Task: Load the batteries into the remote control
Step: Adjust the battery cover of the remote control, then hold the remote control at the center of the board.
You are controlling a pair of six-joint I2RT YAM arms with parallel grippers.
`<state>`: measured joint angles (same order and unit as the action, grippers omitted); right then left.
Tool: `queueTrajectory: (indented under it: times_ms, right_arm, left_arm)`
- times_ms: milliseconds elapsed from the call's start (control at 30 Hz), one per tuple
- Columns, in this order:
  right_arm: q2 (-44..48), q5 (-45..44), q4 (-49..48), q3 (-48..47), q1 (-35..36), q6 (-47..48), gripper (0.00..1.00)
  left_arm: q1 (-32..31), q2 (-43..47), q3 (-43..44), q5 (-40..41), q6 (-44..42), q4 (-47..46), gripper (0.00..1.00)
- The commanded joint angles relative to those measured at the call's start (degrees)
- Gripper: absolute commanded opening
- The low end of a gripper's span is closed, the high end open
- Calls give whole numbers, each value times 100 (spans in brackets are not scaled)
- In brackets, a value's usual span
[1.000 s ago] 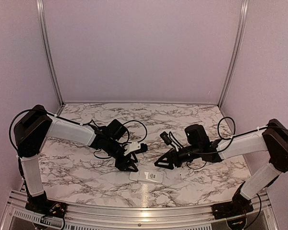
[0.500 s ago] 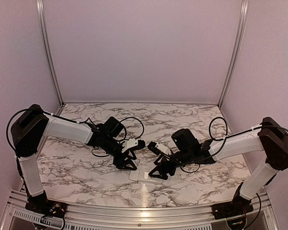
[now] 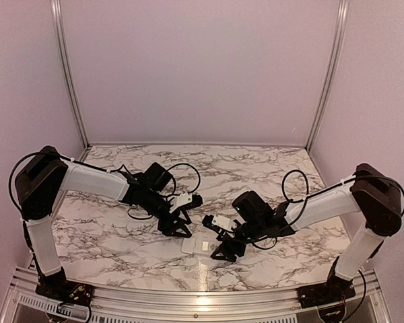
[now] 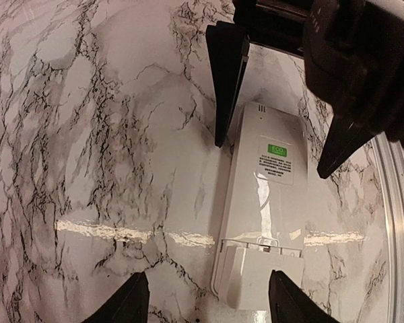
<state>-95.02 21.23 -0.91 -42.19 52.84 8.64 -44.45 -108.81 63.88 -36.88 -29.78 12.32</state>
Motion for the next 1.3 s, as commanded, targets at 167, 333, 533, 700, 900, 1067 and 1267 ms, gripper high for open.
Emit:
queueTrajectory:
  times_ms: [167,333,533,700,900,1067,1267]
  right_arm:
    - [-176,-249,250,-132,69,243,77]
    - [-298,-272,364,-204,157,223,75]
    - [-456,-350,418,-321,227,288,69]
    - [-522,-354,451,-411,227,414,63]
    - [-708,-213,530,-516,227,567,50]
    - [-712,-184,520,-532,227,669,49]
    - [-753,-186,522,-556,229,744,47]
  left_arm:
    - [22,14,-165,-138,-68,-79,61]
    - [-20,-51,-161,20,-146,12,63]
    - [-68,-158,-158,225,-254,90,61]
    - [-55,-195,-144,208,-325,236,57]
    - [-51,-283,-107,103,-308,265,58]
    - [-51,-284,-132,25,-296,260,59]
    - [-37,-366,-63,-32,-274,301,54]
